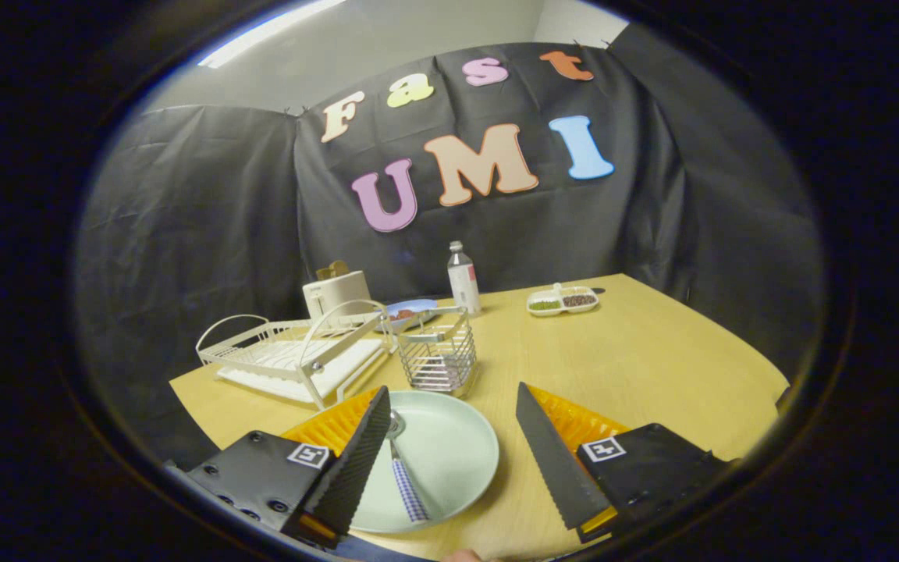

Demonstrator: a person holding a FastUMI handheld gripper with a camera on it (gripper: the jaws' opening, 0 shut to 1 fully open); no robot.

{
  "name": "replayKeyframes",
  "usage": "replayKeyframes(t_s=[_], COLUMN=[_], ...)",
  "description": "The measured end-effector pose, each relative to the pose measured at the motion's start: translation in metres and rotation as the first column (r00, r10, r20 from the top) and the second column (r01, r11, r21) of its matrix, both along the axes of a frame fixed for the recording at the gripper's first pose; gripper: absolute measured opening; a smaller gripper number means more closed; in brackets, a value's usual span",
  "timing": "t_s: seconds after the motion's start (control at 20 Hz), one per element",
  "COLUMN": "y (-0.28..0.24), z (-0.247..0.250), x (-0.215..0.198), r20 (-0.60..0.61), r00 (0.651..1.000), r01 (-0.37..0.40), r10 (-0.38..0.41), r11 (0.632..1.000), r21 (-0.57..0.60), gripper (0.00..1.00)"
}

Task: Take the plate from the dish rack, then take the spoon from the basket and place it into the plate.

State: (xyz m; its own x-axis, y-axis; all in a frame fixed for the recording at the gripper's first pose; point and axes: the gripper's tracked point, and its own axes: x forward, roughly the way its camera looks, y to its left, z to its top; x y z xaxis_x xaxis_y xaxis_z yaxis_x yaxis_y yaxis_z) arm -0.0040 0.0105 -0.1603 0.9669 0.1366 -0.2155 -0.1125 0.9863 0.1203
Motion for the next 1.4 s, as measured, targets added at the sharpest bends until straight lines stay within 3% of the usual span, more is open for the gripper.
replayKeyframes(t_s=[0.45,0.7,0.9,1.1,1.2,1.4], y=[0.001,0.013,0.034,0.034,0.044,0.061], z=[0.104,0.133,0.126,0.114,0.106,0.100], x=[0.017,0.012,0.011,0.017,0.019,0.021], r20=[0.214,0.232,0.188,0.161,0.146,0.120], r00=[0.972,0.968,0.978,0.977,0.982,0.989], r01=[0.109,0.122,0.105,0.164,0.150,0.098], r10=[-0.093,-0.096,-0.085,-0.140,-0.124,-0.080], r11=[0.992,0.988,0.990,0.975,0.971,0.984], r21=[-0.064,-0.100,-0.098,-0.149,-0.187,-0.151], gripper=[1.00,1.00,1.00,1.00,1.00,1.00])
